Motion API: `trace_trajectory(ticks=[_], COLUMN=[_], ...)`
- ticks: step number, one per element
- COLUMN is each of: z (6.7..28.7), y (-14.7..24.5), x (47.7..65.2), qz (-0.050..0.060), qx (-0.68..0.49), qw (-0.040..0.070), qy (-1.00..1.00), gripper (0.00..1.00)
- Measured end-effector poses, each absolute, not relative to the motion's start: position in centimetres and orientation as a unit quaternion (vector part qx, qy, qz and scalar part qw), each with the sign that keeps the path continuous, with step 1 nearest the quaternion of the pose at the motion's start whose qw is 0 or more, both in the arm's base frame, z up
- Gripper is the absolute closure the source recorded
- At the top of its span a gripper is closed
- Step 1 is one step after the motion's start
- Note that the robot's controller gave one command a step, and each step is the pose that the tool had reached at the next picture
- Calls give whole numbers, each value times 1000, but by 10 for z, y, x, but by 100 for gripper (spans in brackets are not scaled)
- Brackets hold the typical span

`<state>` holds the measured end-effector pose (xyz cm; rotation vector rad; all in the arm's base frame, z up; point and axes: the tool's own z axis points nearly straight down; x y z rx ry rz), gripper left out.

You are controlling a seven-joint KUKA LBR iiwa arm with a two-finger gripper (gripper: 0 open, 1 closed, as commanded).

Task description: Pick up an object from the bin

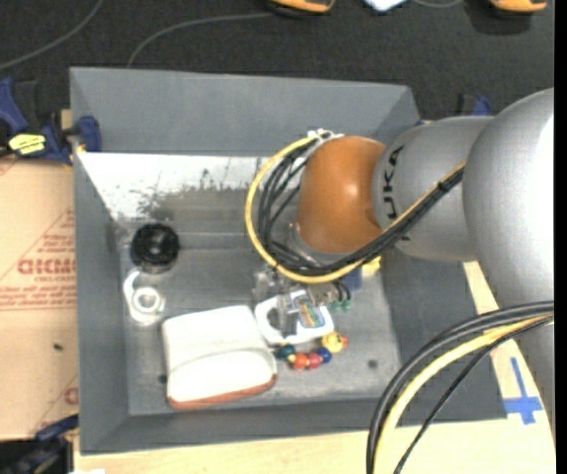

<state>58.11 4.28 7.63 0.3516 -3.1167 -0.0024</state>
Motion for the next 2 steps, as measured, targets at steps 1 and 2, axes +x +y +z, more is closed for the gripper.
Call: trace_trajectory(ticks=[1, 2], z=[160, 241], y=[17, 0], x=[589, 592], qz=[0, 1], qx=[98, 76], qw=[-2, -9], qy=[-995, -997], gripper=[100, 100])
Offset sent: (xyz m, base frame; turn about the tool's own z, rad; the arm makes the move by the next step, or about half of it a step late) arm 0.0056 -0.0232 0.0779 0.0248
